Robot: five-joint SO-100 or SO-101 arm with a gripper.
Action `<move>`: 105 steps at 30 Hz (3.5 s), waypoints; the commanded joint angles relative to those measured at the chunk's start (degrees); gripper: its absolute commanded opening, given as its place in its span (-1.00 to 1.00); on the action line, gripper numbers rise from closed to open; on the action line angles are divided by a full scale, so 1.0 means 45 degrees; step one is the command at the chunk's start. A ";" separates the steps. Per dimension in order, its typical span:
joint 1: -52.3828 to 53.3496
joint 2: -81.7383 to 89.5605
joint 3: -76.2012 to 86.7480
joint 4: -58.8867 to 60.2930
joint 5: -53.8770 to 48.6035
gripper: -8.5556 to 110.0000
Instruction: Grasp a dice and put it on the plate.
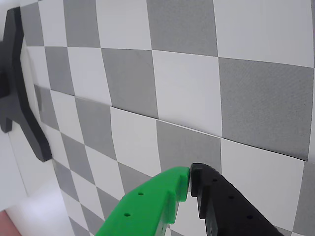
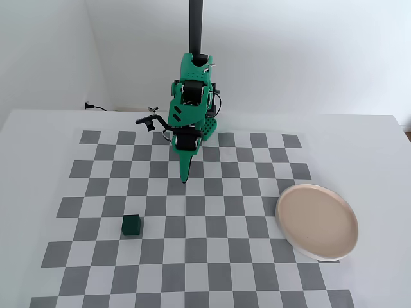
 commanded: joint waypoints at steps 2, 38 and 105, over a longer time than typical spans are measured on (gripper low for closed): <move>-0.0059 0.0117 -0.0273 -0.0312 0.0039 -0.93; -0.0137 0.0137 -0.0234 -0.0664 -0.0215 -0.93; -0.1270 -0.0332 -0.0391 -0.5293 -2.0996 -0.63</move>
